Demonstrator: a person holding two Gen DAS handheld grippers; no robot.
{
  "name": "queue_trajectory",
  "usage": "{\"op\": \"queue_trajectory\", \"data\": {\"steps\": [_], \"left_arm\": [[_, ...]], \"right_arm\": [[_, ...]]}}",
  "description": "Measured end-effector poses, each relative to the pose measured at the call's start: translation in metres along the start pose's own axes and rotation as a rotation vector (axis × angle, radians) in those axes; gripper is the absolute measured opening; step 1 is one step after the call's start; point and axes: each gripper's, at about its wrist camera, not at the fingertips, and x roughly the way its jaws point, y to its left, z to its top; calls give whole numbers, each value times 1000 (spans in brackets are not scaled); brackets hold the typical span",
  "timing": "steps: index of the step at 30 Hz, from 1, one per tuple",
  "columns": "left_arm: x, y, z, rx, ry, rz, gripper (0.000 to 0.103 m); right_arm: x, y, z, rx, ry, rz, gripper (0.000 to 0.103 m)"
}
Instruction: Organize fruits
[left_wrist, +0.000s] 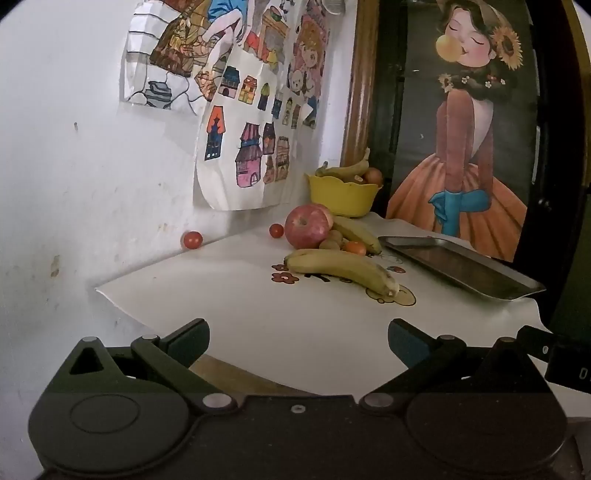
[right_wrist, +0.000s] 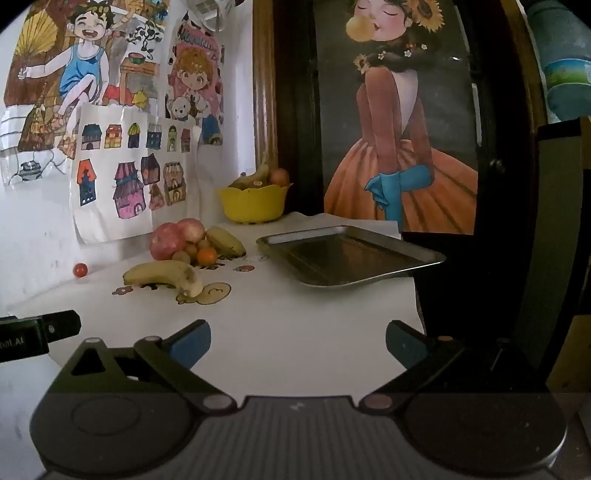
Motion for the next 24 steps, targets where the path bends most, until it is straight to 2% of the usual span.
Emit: {"op": "queue_trajectory", "data": {"steps": [10, 16, 24], "left_arm": [[0, 0, 0, 1, 0, 0, 102], [0, 0, 0, 0, 0, -1, 102], [0, 0, 0, 0, 0, -1, 102]], "right_arm": [[-6, -3, 2, 5, -18, -3, 103], [3, 10, -8, -3, 0, 6, 103], [2, 3, -2, -3, 8, 14, 103]]}}
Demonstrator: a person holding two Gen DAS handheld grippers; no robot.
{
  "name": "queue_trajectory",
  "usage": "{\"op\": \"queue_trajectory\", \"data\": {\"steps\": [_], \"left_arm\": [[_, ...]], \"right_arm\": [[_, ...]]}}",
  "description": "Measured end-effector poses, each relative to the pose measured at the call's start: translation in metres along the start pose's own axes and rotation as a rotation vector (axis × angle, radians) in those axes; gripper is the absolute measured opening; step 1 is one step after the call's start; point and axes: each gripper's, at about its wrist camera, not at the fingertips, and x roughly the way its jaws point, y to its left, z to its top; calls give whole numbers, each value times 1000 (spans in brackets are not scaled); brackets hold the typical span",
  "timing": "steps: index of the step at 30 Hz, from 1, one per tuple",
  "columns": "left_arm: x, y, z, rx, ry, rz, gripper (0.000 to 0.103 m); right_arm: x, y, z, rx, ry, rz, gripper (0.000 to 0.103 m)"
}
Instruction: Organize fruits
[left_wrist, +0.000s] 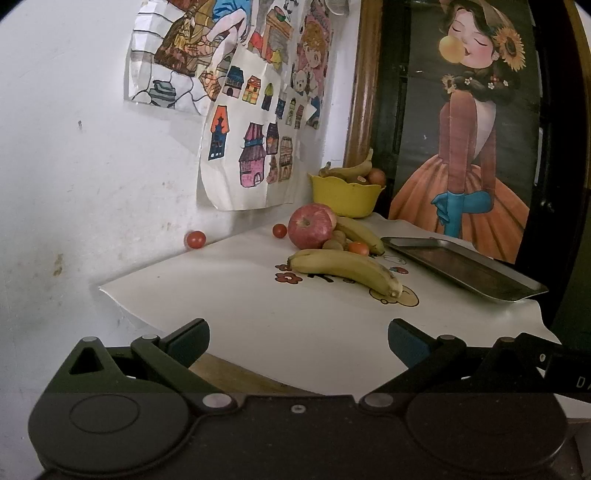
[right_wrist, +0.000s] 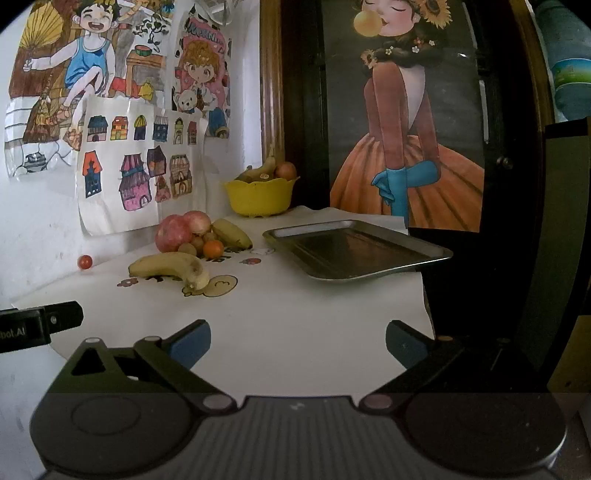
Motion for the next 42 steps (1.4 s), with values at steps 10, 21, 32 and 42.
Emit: {"op": "queue_trajectory", "data": {"steps": [10, 21, 32, 42], "left_arm": [[0, 0, 0, 0, 0, 0, 102], [0, 0, 0, -1, 0, 0, 102], [0, 0, 0, -2, 2, 0, 102], [0, 1, 0, -2, 4, -1, 102]], "right_arm": [[0, 1, 0, -5, 3, 0, 103], [0, 3, -1, -7, 4, 1, 103], [0, 3, 0, -9, 6, 2, 103], [1, 3, 0, -10, 8, 3, 103]]}}
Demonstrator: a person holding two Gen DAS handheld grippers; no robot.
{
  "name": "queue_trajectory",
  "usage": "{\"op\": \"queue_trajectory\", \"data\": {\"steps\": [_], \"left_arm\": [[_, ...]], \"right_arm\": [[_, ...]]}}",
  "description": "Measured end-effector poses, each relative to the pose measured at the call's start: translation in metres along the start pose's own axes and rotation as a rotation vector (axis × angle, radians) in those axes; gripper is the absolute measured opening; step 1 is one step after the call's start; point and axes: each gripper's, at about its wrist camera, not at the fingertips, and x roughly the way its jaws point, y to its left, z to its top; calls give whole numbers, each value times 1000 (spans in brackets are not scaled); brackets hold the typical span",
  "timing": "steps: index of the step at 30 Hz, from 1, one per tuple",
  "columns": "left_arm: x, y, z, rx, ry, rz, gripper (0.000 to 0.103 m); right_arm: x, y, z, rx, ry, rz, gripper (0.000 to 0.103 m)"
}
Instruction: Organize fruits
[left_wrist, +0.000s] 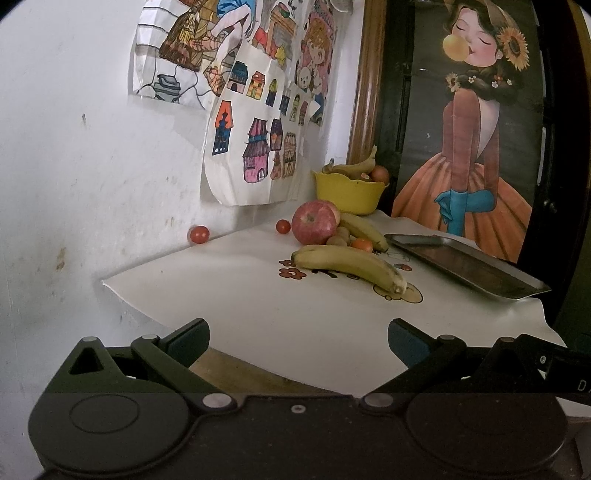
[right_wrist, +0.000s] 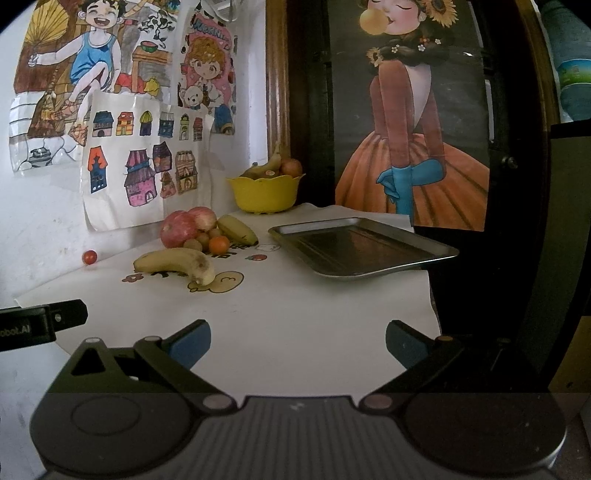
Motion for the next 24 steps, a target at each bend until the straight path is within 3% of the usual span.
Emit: {"op": "queue_trajectory", "data": {"steps": [24], "left_arm": [[7, 12, -5, 0, 7, 21, 102]], "right_arm": [[3, 3, -3, 2, 15, 2, 103]]}}
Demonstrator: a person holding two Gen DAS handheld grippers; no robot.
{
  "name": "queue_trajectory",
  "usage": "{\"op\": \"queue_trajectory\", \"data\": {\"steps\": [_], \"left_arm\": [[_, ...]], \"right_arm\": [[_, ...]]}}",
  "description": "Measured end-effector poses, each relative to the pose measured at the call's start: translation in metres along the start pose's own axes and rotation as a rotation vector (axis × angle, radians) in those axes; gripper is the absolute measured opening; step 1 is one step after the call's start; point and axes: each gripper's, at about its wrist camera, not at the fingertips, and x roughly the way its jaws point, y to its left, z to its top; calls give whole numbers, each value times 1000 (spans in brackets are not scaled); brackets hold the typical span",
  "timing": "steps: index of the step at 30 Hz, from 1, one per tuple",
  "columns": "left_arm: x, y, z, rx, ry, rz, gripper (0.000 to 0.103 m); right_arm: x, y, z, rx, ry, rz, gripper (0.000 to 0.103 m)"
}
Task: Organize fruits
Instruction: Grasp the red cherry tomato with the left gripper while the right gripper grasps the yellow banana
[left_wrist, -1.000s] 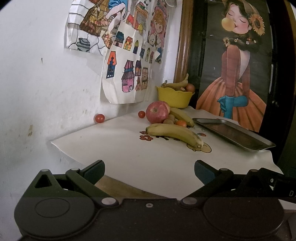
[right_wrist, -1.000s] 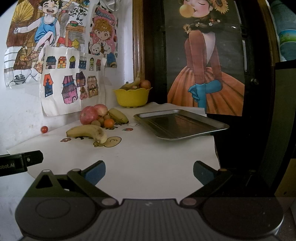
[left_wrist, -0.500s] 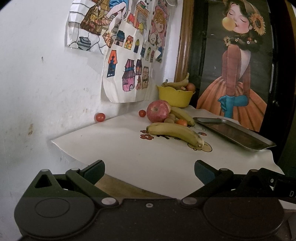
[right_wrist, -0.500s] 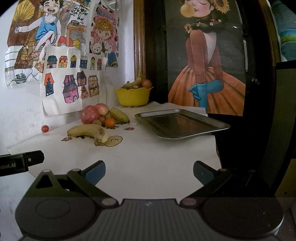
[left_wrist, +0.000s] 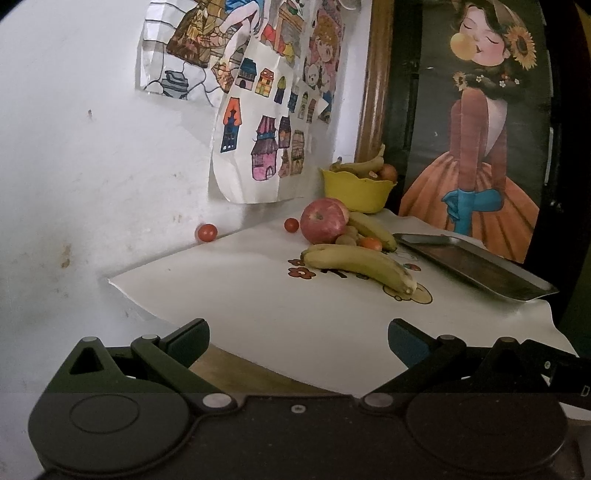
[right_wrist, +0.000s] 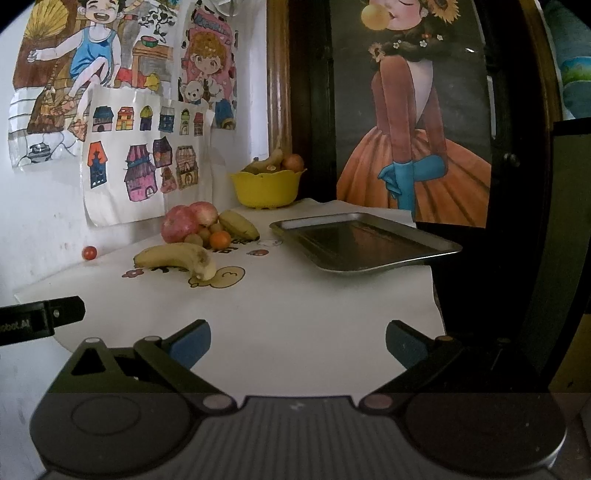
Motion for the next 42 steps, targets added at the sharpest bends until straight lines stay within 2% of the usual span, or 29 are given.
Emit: {"op": "queue_trajectory", "data": {"steps": [10, 16, 21, 31, 42], "left_arm": [[17, 6, 17, 4, 20, 15, 102], [38, 20, 37, -4, 31, 8, 102], [59, 34, 55, -19, 45, 14, 102], [93, 56, 77, -32, 73, 55, 102], [117, 61, 82, -11, 86, 45, 102]], "right_arm": [[14, -10, 18, 25, -36, -13, 103], [38, -17, 45, 43, 13, 151, 103], [59, -8, 61, -15, 54, 255, 103], [87, 28, 76, -174, 55, 335, 103], [132, 54, 92, -274, 144, 438, 103]]}}
